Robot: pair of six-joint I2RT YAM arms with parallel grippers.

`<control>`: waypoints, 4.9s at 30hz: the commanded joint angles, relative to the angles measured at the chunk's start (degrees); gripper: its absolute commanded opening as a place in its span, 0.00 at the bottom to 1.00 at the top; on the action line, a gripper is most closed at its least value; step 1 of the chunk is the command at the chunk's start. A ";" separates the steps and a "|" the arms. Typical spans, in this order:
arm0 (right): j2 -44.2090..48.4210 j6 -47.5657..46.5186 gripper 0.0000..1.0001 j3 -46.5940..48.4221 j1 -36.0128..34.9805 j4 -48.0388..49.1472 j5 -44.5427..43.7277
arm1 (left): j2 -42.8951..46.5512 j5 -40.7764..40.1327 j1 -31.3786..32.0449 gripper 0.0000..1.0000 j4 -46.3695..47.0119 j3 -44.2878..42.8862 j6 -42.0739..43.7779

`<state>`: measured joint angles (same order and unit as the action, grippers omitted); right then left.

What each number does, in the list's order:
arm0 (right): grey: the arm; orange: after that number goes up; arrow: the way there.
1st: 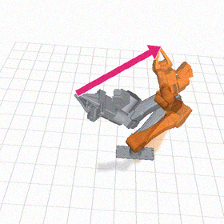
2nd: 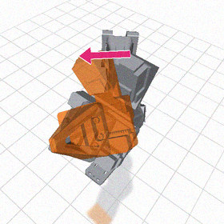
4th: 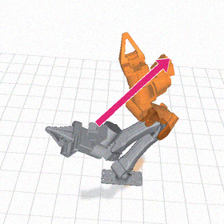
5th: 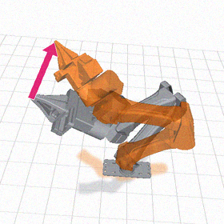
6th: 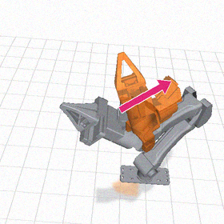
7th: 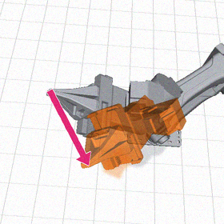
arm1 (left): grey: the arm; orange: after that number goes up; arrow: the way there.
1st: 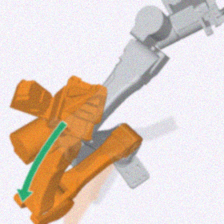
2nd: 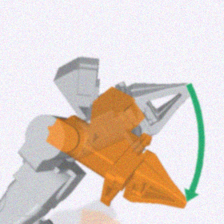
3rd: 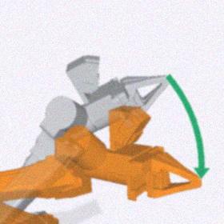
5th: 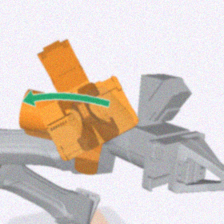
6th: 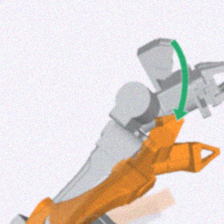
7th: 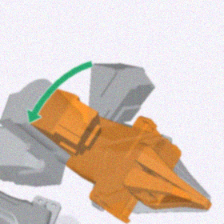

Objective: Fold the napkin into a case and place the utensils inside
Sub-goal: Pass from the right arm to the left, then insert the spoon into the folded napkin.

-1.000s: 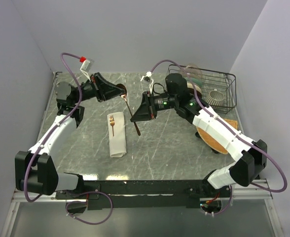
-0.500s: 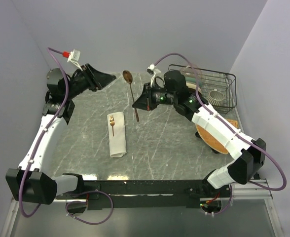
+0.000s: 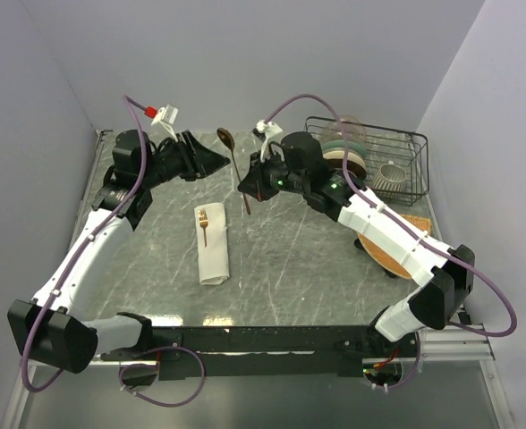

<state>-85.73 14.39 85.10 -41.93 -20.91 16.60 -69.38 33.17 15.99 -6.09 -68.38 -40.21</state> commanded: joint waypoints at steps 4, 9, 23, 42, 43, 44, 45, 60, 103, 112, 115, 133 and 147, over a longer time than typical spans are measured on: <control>3.38 -4.72 0.00 -0.64 -2.71 2.27 -2.01 | -1.11 4.09 0.97 0.42 0.37 -1.23 -0.31; 3.82 -5.60 0.00 -1.34 -2.63 2.36 -1.31 | 0.47 7.87 1.06 0.40 5.55 1.58 -2.15; 5.66 -7.10 0.00 -3.45 -3.24 2.80 0.10 | -1.72 6.38 1.24 0.25 4.26 -0.88 -2.60; 7.16 -7.01 0.86 -4.59 -0.62 0.17 -2.36 | -9.07 -0.56 -1.75 0.01 -10.85 -4.56 6.88; 7.42 -7.10 0.91 -5.55 0.09 -0.27 -2.54 | -10.67 -2.30 -2.10 0.01 -12.79 -6.92 9.07; 7.95 -7.01 0.94 -5.99 0.53 -0.54 -2.45 | -12.34 -3.28 -2.36 0.01 -17.42 -8.42 10.48; 8.12 -7.01 0.96 -6.43 1.75 -1.32 -2.28 | -16.18 -4.59 -2.54 0.01 -19.73 -10.18 13.02; 11.99 -7.54 1.00 -11.01 9.15 -2.30 -3.24 | -41.17 -15.23 -4.83 0.01 -36.80 -30.05 16.29; 10.85 -6.75 1.00 -11.97 10.38 -1.77 -0.96 | -40.74 -10.67 -2.28 0.01 -37.77 -14.42 13.31; 11.29 -6.92 1.00 -12.32 10.47 -2.03 -0.78 | -38.46 -12.42 -1.40 0.02 -37.59 -13.27 12.52; 11.55 -6.83 1.00 -12.68 10.38 -1.95 -0.61 | -38.19 -12.87 -0.87 0.02 -37.95 -12.92 12.96; 11.29 -7.10 1.00 -12.15 10.38 -2.03 -0.69 | -37.40 -12.43 0.80 0.08 -37.33 -8.26 12.26; 10.33 -7.89 1.00 -10.57 10.38 -2.47 -1.40 | -35.39 -15.24 1.15 0.29 -38.03 -8.95 12.34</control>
<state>-75.90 7.49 72.60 -31.94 -24.56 15.86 -109.10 19.18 16.97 -43.68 -75.22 -27.57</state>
